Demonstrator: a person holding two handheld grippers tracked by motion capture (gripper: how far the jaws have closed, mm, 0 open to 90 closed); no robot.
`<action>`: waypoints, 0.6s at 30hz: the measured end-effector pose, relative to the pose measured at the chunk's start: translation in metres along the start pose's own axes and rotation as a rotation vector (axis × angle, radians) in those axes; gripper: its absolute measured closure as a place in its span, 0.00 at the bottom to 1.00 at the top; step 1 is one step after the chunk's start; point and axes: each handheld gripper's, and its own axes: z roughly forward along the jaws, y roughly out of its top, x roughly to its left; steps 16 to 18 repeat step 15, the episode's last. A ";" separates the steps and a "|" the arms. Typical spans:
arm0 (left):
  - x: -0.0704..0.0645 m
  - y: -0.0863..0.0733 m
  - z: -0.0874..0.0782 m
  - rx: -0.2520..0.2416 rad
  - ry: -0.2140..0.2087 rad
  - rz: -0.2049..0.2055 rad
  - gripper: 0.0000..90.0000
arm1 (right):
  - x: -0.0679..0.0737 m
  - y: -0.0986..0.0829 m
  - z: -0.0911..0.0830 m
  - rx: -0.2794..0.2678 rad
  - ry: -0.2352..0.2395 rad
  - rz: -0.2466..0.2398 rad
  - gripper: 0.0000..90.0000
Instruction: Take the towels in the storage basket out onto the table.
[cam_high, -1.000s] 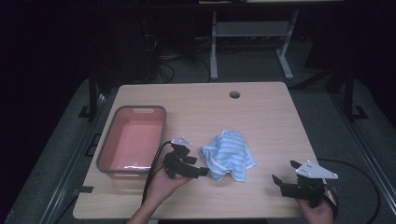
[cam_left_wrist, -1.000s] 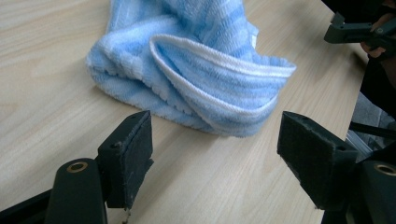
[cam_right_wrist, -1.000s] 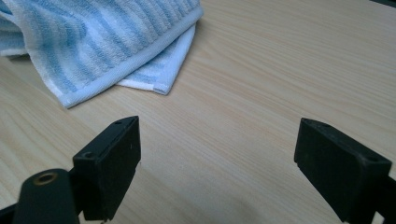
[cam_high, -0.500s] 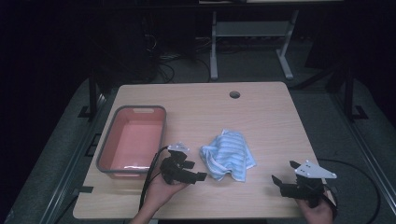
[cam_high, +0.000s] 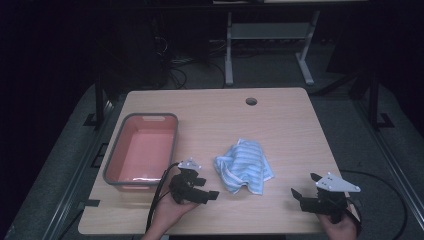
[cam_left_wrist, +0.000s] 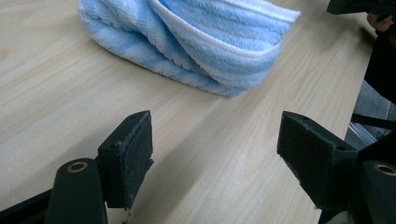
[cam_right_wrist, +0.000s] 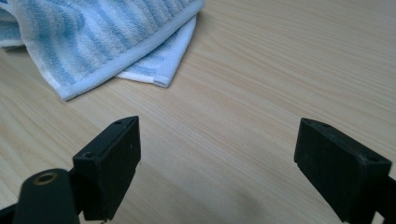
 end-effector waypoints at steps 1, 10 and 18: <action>0.000 -0.002 -0.001 0.000 0.000 -0.001 0.29 | 0.000 0.000 0.000 0.001 0.000 0.001 0.16; -0.003 -0.020 0.001 0.019 -0.009 -0.008 0.28 | 0.003 -0.001 0.000 -0.003 0.006 0.006 0.16; -0.008 -0.017 0.001 -0.005 -0.005 0.014 0.28 | 0.009 -0.002 0.001 -0.003 0.025 -0.004 0.16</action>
